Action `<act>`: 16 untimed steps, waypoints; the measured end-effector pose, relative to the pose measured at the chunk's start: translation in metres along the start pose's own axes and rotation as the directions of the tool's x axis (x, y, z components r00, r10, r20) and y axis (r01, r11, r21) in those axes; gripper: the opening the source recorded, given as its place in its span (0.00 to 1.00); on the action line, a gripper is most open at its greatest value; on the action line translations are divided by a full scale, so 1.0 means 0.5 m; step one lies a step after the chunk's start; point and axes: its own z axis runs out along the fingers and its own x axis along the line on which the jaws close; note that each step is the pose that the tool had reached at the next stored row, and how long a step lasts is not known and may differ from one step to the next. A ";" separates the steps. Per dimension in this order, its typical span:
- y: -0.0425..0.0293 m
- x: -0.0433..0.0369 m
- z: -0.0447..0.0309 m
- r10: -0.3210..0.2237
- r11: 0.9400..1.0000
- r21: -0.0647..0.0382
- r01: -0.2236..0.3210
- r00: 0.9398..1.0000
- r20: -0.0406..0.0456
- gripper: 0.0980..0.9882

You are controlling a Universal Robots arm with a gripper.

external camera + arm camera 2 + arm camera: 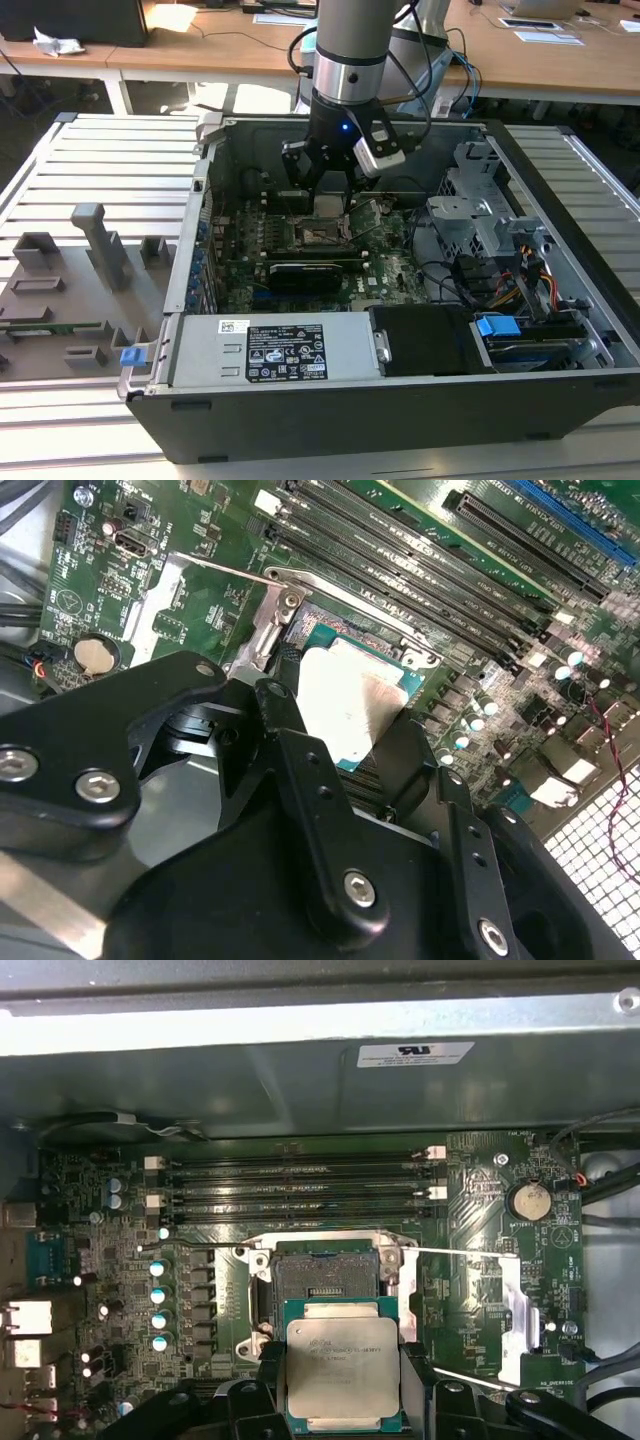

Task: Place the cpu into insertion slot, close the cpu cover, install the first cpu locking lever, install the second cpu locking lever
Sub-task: 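Place the cpu into insertion slot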

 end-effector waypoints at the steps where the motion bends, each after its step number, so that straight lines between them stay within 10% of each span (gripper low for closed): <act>1: 0.000 0.000 0.000 0.009 1.000 0.000 -0.009 1.000 0.000 0.50; 9: 0.000 0.000 0.000 0.143 0.990 -0.002 -0.143 0.990 0.000 0.50; 16: 0.000 0.000 0.001 0.256 0.967 0.000 -0.256 0.967 0.002 0.50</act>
